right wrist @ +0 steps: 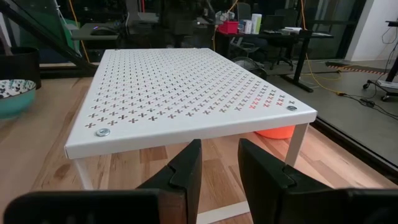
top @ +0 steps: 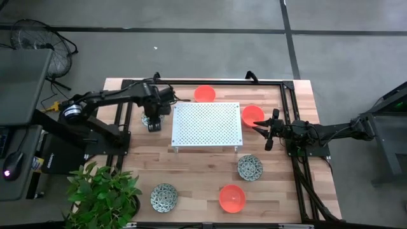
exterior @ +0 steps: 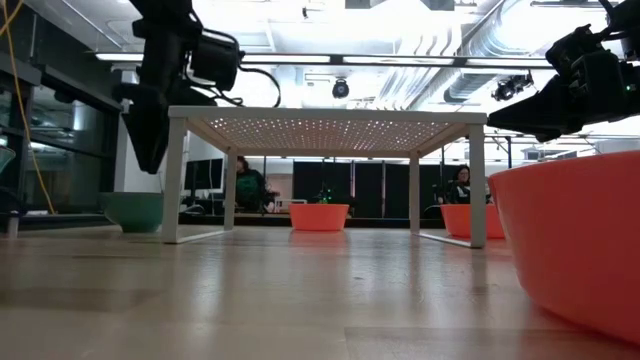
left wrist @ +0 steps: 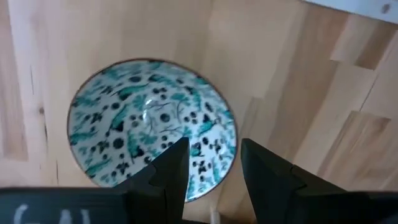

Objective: Pick & Place Mini bowls
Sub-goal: Put the top left white patterned bowl on the shelf

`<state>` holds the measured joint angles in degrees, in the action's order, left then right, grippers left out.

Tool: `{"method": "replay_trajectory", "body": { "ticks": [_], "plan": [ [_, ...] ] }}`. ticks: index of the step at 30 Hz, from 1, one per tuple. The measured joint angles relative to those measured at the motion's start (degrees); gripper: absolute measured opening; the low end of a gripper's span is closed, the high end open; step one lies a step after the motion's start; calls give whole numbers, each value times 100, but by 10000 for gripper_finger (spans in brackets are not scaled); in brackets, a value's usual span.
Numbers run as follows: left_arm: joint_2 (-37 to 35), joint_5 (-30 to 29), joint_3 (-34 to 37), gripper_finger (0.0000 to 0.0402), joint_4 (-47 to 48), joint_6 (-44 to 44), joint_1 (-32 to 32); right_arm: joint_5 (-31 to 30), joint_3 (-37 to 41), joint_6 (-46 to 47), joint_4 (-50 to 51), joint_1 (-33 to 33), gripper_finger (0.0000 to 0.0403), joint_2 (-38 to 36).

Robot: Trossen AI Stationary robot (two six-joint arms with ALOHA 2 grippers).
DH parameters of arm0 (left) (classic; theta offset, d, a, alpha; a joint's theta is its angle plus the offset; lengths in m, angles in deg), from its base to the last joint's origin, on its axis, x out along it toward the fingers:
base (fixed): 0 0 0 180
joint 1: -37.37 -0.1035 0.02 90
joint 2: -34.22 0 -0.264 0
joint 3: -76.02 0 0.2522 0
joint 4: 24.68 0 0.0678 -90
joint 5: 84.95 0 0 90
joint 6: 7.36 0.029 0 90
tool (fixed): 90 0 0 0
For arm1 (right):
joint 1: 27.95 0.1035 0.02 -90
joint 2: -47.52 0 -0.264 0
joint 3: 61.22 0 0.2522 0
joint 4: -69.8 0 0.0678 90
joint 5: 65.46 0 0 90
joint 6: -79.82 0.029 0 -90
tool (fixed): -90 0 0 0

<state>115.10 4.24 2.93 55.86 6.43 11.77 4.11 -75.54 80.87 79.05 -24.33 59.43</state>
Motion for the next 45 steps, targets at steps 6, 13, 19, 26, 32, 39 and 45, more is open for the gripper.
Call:
{"method": "replay_trajectory", "body": {
  "ticks": [6, 13, 19, 26, 32, 39, 45],
  "plan": [
    [-352, 203, 379, 140, -585, -85, 211, 2, 1, 1, 0, 0, 94, -1],
    [-1216, -119, 780, 140, -678, -502, 207, -1, 0, 1, 0, -1, 94, 6],
    [-1693, -62, 1071, 140, -405, 107, 252, 1, 1, 0, 0, 0, 94, 8],
    [-2032, 27, 1598, 140, -500, 352, 279, 2, 0, -1, 0, 0, 94, 8],
    [-2024, -127, 1741, 140, -764, 698, 277, 0, 1, 1, 0, 1, 94, 8],
    [-1929, -41, 1797, 140, -826, 749, 277, 2, -1, 1, 0, 1, 94, 8],
    [-1797, 58, 1977, 140, -1142, 676, 277, 0, 0, 1, 0, 0, 94, 8]
  ]
}}
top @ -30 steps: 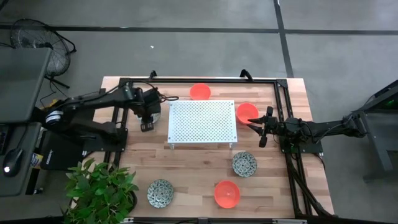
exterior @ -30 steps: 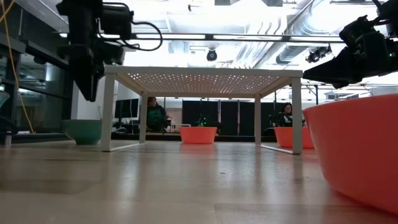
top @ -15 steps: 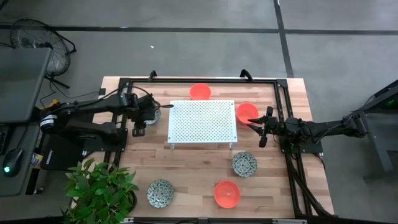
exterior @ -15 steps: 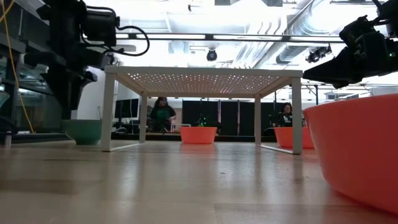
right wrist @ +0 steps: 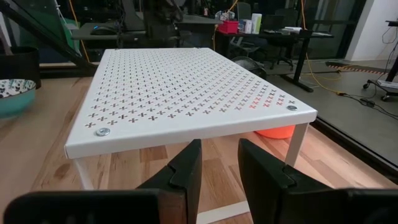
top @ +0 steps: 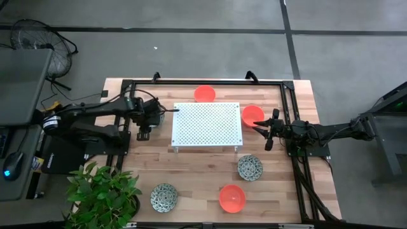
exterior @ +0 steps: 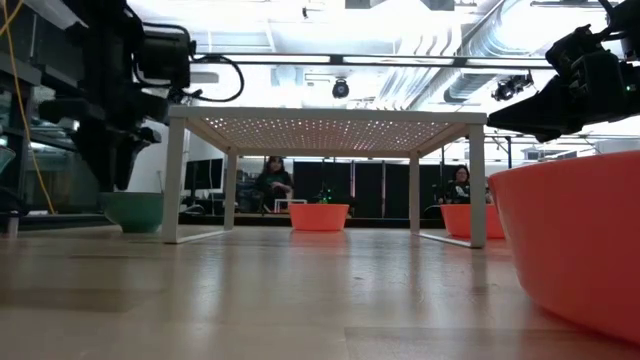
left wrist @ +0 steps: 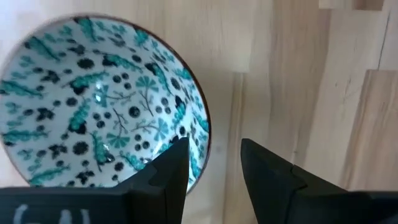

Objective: Pick & Place Mini bowls
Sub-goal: Put the top left white patterned bowl on the shelf

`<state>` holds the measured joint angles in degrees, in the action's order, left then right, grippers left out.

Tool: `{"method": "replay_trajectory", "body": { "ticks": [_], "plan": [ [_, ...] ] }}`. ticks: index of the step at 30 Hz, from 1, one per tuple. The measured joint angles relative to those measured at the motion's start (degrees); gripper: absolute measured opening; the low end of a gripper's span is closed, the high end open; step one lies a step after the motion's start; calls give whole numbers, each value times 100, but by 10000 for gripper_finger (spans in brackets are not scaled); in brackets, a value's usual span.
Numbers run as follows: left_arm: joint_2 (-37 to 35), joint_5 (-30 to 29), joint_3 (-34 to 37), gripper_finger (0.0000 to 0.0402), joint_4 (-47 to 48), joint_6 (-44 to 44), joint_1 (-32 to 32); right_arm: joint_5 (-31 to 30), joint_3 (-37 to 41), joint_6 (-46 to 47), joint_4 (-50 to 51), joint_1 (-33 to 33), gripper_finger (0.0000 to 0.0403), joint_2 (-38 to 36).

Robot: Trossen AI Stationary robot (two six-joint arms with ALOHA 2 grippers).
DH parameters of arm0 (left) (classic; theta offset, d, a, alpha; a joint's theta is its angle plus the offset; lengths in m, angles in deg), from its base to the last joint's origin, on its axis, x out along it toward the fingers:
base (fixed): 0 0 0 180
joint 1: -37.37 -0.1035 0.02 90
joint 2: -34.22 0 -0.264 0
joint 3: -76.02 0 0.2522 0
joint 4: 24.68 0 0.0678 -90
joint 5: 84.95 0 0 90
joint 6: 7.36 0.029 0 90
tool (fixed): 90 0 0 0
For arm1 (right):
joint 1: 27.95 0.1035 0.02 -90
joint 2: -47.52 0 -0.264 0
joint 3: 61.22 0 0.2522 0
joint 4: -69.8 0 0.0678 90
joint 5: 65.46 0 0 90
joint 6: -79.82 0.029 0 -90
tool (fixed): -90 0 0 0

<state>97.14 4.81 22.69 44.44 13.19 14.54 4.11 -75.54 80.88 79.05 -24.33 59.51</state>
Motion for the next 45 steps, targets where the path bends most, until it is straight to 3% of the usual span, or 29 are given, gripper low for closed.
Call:
{"method": "replay_trajectory", "body": {
  "ticks": [24, 38, 45],
  "plan": [
    [1112, -376, -5, 137, -419, -283, -2, 0, 1, 0, 0, 0, 94, -2],
    [1078, -526, -53, 13, -392, -302, 4, 1, 1, -2, 0, 0, 94, -2],
    [1040, -574, -64, 7, -306, -337, 2, 0, 1, 0, 0, 1, 94, -2]
  ]
}}
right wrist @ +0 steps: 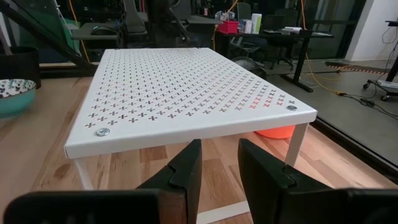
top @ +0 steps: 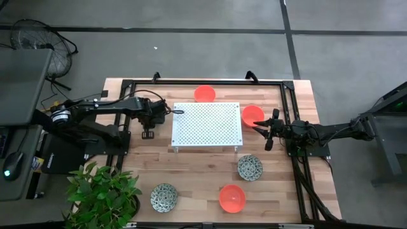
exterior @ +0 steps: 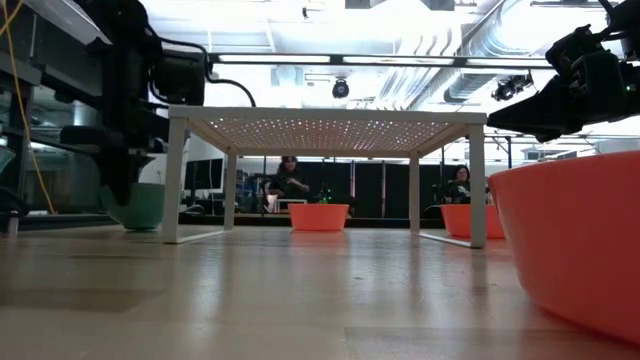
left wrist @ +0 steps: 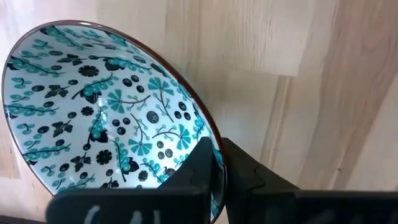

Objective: Pick & Place Mini bowls
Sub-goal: Put the top left white patterned bowl on the shelf

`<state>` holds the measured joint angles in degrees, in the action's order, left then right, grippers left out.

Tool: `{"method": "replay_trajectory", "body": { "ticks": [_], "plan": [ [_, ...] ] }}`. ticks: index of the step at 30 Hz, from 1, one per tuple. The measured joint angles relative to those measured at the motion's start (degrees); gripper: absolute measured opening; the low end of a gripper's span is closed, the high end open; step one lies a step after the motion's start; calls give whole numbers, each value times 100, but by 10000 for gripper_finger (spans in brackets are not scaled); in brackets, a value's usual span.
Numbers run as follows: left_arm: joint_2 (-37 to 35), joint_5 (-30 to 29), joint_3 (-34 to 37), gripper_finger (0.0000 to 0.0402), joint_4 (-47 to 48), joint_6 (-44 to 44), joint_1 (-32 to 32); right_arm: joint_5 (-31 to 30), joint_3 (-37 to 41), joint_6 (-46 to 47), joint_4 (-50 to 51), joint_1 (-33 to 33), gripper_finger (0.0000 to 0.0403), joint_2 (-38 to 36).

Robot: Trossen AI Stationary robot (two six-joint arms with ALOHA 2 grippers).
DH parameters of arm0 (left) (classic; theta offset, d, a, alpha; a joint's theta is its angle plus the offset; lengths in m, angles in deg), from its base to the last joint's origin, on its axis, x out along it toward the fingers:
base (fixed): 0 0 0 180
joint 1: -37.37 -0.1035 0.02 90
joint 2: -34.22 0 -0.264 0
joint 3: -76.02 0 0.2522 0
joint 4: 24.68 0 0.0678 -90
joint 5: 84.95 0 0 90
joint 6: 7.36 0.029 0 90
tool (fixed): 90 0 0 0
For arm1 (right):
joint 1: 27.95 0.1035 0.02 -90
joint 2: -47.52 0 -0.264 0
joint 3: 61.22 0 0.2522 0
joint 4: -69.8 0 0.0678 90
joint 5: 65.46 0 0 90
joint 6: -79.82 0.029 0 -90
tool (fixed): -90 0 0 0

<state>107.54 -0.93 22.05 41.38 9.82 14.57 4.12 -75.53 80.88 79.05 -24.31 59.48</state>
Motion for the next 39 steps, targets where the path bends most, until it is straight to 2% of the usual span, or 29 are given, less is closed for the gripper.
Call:
{"method": "replay_trajectory", "body": {
  "ticks": [18, 26, 34, 39],
  "plan": [
    [24, -322, -1018, 4, 1213, 405, -4, 2, 0, -2, 0, 0, 94, 0],
    [22, -617, -1948, 4, 1974, 638, 58, 0, 0, 0, 0, -1, 94, 0],
    [21, -774, -2880, 4, 2566, 680, 642, 0, 0, -2, 0, 0, 94, 0],
    [20, -772, -3327, 4, 2538, 810, 1159, 0, 0, 0, 0, 0, 94, 0]
  ]
}}
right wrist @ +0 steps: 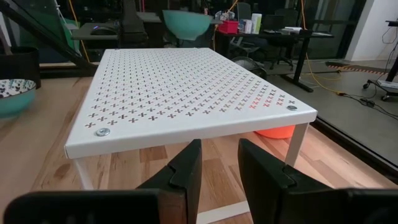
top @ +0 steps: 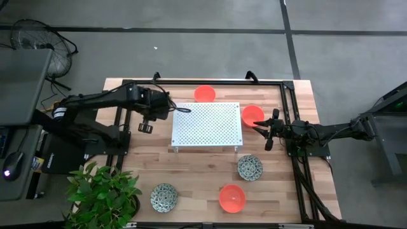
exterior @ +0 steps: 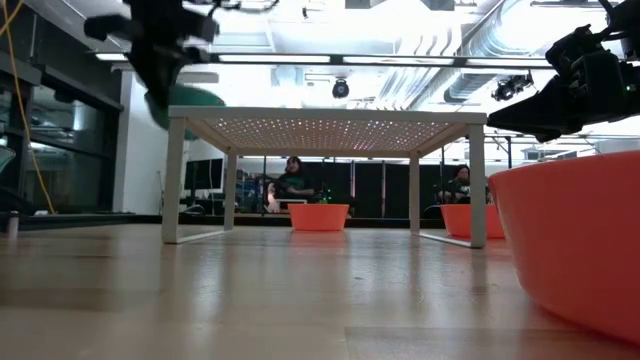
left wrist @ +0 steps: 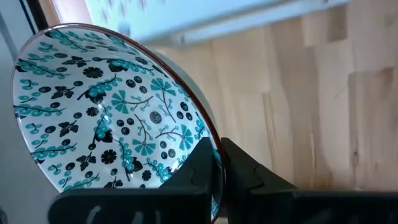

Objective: Pick & Place Mini bowls
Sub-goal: Put the top left white patterned bowl on the shelf

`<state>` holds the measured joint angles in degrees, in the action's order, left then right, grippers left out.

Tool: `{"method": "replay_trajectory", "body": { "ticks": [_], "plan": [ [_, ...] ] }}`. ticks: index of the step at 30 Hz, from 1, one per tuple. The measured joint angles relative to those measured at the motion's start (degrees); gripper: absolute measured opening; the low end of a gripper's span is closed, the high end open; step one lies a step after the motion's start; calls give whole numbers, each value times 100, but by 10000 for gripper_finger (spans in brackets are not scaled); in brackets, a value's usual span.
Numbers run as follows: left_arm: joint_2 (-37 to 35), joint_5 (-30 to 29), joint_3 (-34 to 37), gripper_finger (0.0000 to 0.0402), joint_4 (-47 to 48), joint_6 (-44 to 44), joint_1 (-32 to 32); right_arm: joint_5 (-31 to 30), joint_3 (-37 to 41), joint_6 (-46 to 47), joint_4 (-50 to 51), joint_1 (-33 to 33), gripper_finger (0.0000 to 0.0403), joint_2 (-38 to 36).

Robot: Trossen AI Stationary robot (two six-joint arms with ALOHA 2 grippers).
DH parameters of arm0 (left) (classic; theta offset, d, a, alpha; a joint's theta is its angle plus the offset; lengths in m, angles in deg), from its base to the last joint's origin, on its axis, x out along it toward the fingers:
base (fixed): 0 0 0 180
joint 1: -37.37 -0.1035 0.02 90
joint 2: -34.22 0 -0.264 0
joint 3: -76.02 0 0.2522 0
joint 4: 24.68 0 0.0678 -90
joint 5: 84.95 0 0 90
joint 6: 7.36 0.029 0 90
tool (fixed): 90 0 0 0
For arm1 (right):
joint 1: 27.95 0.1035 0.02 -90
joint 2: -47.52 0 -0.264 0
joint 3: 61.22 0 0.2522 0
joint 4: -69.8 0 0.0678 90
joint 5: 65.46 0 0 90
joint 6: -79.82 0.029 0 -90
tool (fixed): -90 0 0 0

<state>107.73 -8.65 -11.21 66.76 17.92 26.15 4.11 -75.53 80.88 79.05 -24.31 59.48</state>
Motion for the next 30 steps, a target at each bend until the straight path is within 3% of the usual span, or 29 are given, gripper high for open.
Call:
{"method": "replay_trajectory", "body": {
  "ticks": [7, 15, 20, 30],
  "plan": [
    [15, 2, -397, 4, -519, -12, 634, 0, 0, -2, 0, 0, 94, 0],
    [502, -45, -652, 4, -1064, -153, 1169, 2, 0, 0, 0, 0, 94, 0],
    [1098, 96, -1144, 4, -893, -155, 1328, 0, 0, -2, 0, 0, 94, 0],
    [2268, -343, -2520, 4, 71, -168, 1509, 0, 0, -1, 0, -1, 94, 33]
  ]
}}
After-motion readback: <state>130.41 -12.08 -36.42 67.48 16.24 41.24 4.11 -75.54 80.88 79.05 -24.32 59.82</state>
